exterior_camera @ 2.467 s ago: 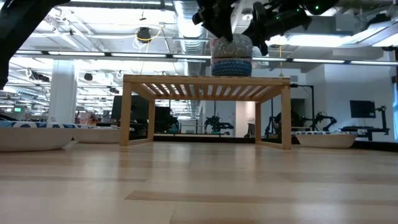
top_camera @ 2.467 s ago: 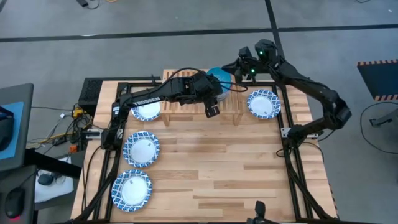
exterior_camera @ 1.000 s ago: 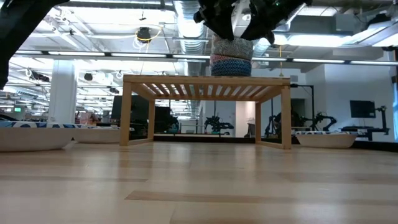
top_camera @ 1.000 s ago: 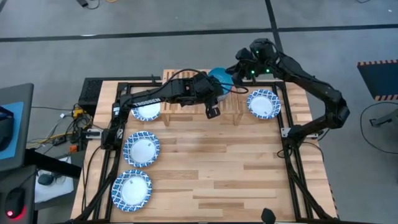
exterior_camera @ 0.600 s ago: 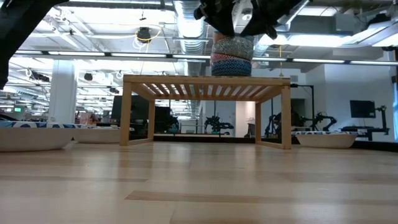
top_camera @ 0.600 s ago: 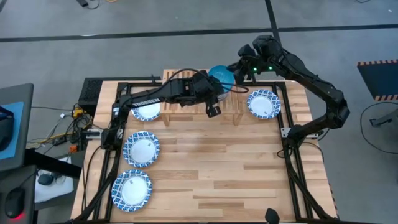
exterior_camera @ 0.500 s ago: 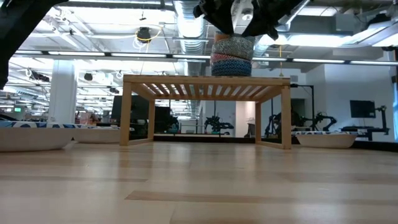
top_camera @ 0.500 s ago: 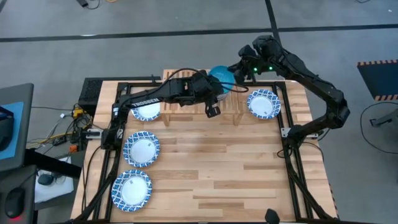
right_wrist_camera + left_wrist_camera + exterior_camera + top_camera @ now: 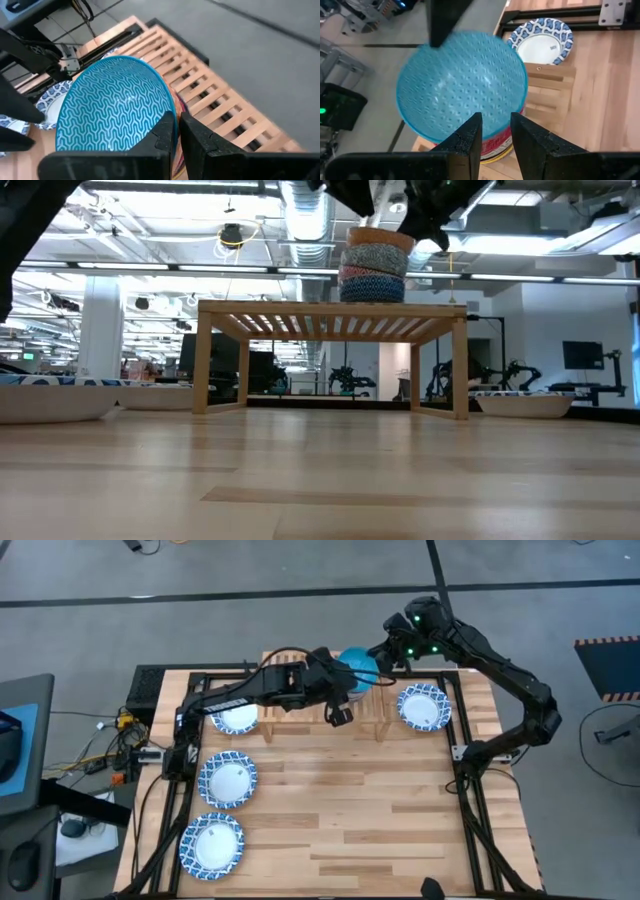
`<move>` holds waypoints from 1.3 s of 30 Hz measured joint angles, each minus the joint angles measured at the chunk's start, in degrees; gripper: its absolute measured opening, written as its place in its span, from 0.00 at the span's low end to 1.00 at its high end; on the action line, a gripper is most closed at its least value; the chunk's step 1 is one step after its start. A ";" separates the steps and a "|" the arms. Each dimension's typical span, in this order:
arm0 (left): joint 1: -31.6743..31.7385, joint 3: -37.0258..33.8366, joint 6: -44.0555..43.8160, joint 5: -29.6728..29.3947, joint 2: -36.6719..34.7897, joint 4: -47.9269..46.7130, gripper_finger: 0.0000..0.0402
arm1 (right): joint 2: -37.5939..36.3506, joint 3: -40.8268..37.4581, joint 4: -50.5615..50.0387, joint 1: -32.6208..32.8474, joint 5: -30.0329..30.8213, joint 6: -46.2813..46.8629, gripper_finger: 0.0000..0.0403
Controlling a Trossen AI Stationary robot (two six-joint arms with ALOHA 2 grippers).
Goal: Place and stack bowls onto a shelf
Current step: Stack the light blue bowl on top of the red bowl, then put the top right white patterned bowl on the shelf
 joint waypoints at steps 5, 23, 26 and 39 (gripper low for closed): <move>-0.34 0.02 -0.46 -1.04 -0.74 0.23 0.22 | 2.76 0.00 -1.15 0.38 -0.78 0.78 0.12; -0.94 0.09 -6.23 -4.44 -6.99 -3.76 0.22 | 2.13 -0.04 1.15 0.34 -0.97 0.24 0.23; -0.90 0.07 -7.17 -4.18 -7.31 -4.81 0.22 | 2.13 -0.04 1.82 0.34 -0.97 1.22 0.32; -1.66 0.07 -13.29 -0.30 -7.56 -11.09 0.22 | -1.78 -0.04 7.97 0.05 -0.89 3.60 0.53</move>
